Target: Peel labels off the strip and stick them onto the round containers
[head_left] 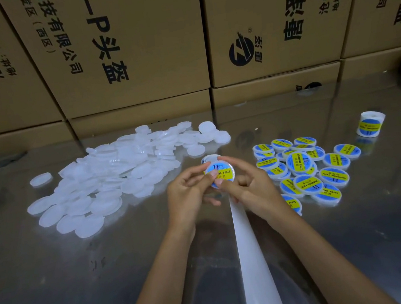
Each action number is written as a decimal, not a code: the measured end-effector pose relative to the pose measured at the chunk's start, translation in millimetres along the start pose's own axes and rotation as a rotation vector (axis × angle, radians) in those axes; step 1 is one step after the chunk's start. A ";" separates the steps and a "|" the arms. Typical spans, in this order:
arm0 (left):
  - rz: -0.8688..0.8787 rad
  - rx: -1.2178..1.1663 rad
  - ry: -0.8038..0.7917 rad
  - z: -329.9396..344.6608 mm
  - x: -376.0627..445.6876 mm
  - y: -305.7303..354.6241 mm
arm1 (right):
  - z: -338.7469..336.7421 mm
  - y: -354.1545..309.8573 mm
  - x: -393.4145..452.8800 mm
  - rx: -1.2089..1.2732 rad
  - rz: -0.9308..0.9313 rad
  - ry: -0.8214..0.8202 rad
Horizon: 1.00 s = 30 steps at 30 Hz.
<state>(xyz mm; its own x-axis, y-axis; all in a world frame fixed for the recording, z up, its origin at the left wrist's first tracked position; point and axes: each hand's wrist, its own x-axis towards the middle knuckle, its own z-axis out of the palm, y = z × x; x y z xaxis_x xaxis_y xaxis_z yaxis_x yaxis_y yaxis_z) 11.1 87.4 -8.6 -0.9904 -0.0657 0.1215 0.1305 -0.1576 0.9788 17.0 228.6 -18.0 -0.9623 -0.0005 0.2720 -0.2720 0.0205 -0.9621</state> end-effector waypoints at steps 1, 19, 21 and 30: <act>-0.003 -0.011 0.009 -0.6 0.1 0.0 | -0.1 -0.3 -0.5 -0.010 0.008 -0.020; -0.088 0.152 0.162 -21.0 18.3 -23.0 | -59.5 16.9 13.3 -0.735 0.288 0.437; -0.076 0.190 0.158 -20.4 18.8 -25.6 | -58.2 18.1 11.7 -0.905 0.303 0.410; 0.050 0.397 0.299 -15.7 38.7 -39.1 | -39.0 14.1 6.9 -0.978 0.095 0.472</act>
<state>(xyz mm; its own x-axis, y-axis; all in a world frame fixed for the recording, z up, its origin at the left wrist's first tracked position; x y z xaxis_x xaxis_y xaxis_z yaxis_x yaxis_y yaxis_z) -31.6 75.6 -44.7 -0.9194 -0.3524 0.1746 0.0931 0.2363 0.9672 6.7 267.9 -29.0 -0.8236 0.4225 0.3783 0.1262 0.7868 -0.6041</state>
